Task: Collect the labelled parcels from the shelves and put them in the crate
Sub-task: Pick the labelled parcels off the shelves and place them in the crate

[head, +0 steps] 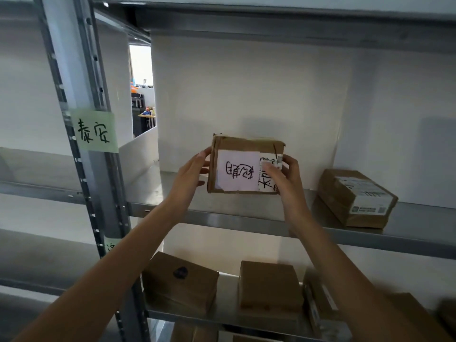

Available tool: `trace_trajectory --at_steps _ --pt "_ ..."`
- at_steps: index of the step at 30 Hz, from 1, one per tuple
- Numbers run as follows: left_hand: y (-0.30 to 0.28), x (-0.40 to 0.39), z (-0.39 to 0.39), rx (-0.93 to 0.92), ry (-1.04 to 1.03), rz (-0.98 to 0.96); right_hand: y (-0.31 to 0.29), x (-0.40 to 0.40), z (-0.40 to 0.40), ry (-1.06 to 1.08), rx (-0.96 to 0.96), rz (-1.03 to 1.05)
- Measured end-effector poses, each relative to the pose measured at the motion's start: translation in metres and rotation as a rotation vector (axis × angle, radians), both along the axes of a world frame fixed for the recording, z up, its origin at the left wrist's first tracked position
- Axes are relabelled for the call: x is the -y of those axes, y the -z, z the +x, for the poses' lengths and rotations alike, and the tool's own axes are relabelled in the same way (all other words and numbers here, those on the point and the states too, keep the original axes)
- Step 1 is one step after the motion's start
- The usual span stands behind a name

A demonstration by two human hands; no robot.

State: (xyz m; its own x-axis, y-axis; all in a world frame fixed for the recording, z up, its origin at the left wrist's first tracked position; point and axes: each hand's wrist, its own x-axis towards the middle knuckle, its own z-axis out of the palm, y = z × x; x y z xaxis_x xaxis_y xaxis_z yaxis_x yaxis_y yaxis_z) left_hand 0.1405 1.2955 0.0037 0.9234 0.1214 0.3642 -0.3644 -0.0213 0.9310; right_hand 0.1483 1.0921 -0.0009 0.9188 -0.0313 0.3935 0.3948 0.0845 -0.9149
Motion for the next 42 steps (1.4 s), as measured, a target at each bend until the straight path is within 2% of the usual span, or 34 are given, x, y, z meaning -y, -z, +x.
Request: trace_trajectory --at_steps 3,8,10,12,14,20,22,25,29,31,42 --pt "-0.007 -0.001 -0.004 -0.024 0.034 -0.007 -0.002 -0.001 -0.004 -0.009 -0.027 0.086" --pt "0.001 0.003 -0.012 -0.094 0.099 -0.247 -0.015 -0.008 -0.009 0.077 0.031 0.076" --pt "0.01 0.005 -0.015 -0.105 0.133 -0.434 -0.016 -0.013 -0.014 0.062 -0.076 0.151" --pt "0.021 0.013 -0.018 -0.082 0.22 -0.606 -0.009 -0.024 -0.025 -0.073 -0.207 0.113" --pt "0.029 0.024 -0.023 -0.075 0.281 -0.649 0.002 -0.039 -0.037 -0.15 -0.286 0.029" --pt "0.045 0.027 -0.031 -0.153 0.326 -0.375 0.005 -0.036 -0.026 -0.081 -0.255 0.244" --pt "0.037 0.017 -0.03 -0.138 0.297 -0.364 -0.002 -0.025 -0.019 -0.047 -0.199 0.208" --pt "0.014 0.004 -0.025 -0.06 0.122 -0.376 -0.012 -0.014 -0.015 -0.032 -0.107 0.125" --pt "0.002 0.008 -0.025 0.049 0.045 -0.069 -0.013 -0.012 -0.016 0.025 -0.032 0.156" --pt "0.003 0.013 -0.03 0.099 0.027 0.009 -0.01 -0.012 -0.015 0.012 0.006 0.142" --pt "0.007 0.033 -0.025 0.16 0.029 0.054 -0.013 -0.005 -0.02 0.036 0.088 0.041"
